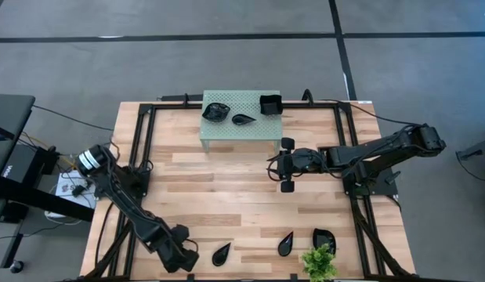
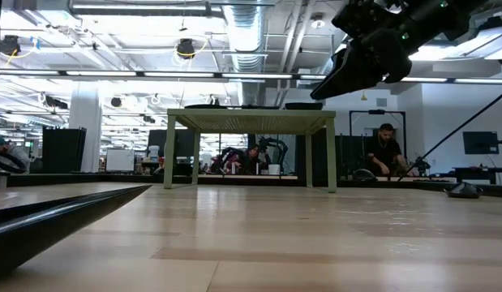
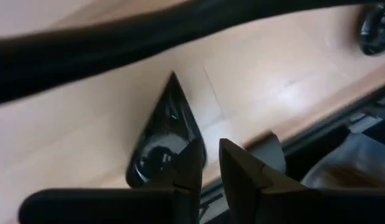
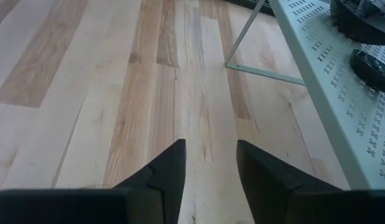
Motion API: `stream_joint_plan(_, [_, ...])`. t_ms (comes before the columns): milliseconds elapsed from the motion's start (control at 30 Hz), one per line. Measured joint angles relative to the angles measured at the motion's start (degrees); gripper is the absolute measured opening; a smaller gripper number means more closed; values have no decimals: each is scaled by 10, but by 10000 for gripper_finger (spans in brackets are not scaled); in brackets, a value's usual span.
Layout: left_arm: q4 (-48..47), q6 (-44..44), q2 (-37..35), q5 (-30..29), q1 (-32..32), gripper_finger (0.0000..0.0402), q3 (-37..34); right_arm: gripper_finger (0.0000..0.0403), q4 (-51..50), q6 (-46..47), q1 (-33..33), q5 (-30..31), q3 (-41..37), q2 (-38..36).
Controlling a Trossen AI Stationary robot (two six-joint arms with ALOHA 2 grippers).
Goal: Pick & Place Mini shaped plates
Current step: Stack the drop-shaped plate on top of the other drop-shaped plate on the shelf
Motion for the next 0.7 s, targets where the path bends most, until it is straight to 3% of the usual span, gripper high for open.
stream_joint_plan(367, [-1, 15, 18, -3, 0, 54, 0, 134, 0, 0, 0, 0, 0, 0])
stream_joint_plan(567, [2, 66, 17, -30, 6, 10, 0, 134, 0, 0, 0, 0, 0, 0])
stream_joint_plan(700, [4, 124, 17, -42, 45, 8, 18, 135, 0, 0, -1, 0, 0, 0])
